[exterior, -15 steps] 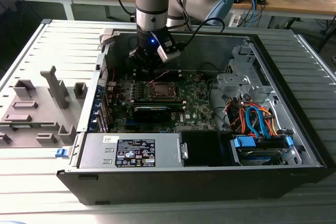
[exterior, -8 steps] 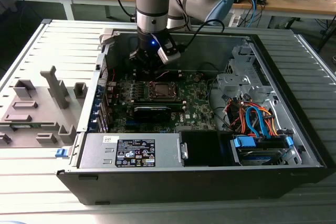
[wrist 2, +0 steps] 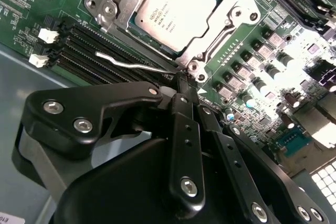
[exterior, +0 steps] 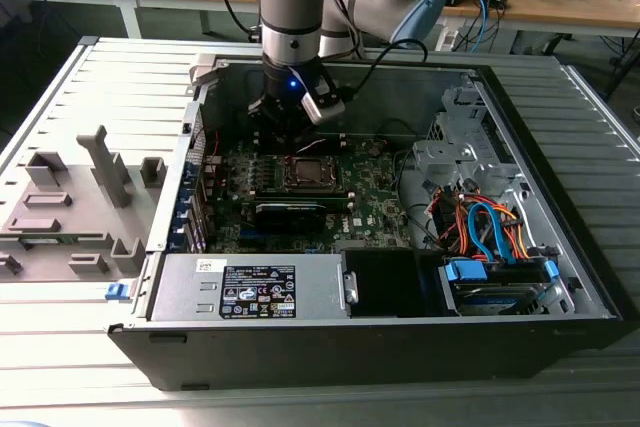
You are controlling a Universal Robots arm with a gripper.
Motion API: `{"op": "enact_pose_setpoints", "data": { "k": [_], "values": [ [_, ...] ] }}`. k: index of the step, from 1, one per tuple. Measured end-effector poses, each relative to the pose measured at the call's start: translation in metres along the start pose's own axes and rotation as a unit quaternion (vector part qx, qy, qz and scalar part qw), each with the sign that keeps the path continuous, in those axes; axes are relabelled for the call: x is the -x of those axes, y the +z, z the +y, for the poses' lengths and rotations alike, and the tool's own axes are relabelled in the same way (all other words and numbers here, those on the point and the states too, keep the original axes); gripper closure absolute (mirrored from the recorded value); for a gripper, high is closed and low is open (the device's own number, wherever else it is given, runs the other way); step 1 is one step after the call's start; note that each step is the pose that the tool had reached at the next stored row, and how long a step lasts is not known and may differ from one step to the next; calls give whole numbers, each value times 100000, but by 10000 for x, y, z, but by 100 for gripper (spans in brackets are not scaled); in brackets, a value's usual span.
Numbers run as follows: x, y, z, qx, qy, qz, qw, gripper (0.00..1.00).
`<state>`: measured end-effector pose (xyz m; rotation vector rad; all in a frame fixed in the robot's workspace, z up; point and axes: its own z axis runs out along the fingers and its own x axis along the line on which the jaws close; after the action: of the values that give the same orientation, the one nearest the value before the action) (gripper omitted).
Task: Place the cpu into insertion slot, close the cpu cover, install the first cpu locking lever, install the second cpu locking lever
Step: 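Install the first cpu locking lever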
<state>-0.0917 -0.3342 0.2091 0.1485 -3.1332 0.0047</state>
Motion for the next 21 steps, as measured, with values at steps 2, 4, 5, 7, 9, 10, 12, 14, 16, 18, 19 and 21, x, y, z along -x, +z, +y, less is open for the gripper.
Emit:
{"op": "enact_pose_setpoints", "data": {
  "k": [2,4,5,7,9,10,12,14,16,18,19,21],
  "values": [
    [11,10,-1,0,-148,4,100000,89],
    [25,15,-1,0,-228,-1,100000,89],
    [37,18,-2,6,-261,-7,100000,89],
    [61,25,-3,7,-309,-9,100000,89],
    [81,29,-4,3,-351,-6,99999,89],
    [89,31,-5,0,-366,-6,99999,89],
    [104,36,-6,-5,-391,-3,99999,89],
    [120,42,-7,-4,-420,-1,99999,89],
    [133,47,-8,1,-438,-5,99999,89],
    [148,54,-9,3,-470,-7,99999,89],
    [154,56,-10,1,-485,-3,99999,89],
    [173,62,-12,1,-537,-5,99999,89]
  ]
}}
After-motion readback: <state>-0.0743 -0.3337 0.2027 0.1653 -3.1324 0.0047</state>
